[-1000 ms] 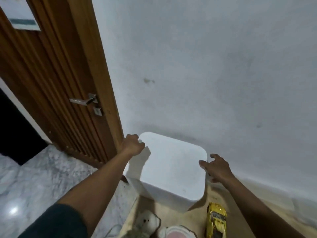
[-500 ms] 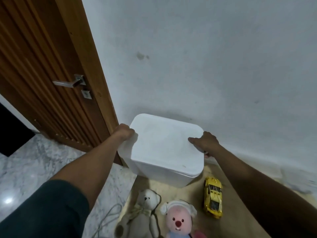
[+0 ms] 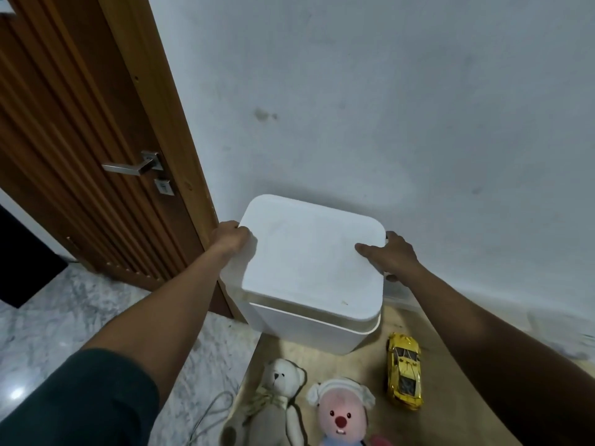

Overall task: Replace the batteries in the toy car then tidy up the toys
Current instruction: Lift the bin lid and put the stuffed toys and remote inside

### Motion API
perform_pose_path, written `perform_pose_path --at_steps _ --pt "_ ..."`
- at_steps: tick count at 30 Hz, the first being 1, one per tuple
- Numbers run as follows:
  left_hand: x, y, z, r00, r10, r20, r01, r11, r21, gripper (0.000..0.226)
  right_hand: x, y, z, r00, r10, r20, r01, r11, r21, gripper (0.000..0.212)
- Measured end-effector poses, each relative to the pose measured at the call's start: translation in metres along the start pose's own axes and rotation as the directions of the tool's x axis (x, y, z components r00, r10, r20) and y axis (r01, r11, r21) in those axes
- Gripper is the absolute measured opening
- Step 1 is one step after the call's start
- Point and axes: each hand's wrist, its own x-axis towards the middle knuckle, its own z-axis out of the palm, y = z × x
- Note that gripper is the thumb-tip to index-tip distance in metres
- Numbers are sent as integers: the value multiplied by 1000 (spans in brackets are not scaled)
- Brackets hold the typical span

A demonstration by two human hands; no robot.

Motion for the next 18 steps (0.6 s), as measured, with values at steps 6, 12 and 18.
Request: perform_pose_path --at_steps 6,12,18 --pt "-24 37 0 991 97 87 -108 986 130 28 -6 23 -24 992 29 -119 -33 999 -28 98" --pt "-54 103 66 942 132 308 -177 976 124 28 -21 82 -95 943 158 -292 -169 986 -13 84" --pt "-133 165 168 779 107 618 -171 984 45 27 -56 178 -179 832 334 -444 -377 926 -11 84"
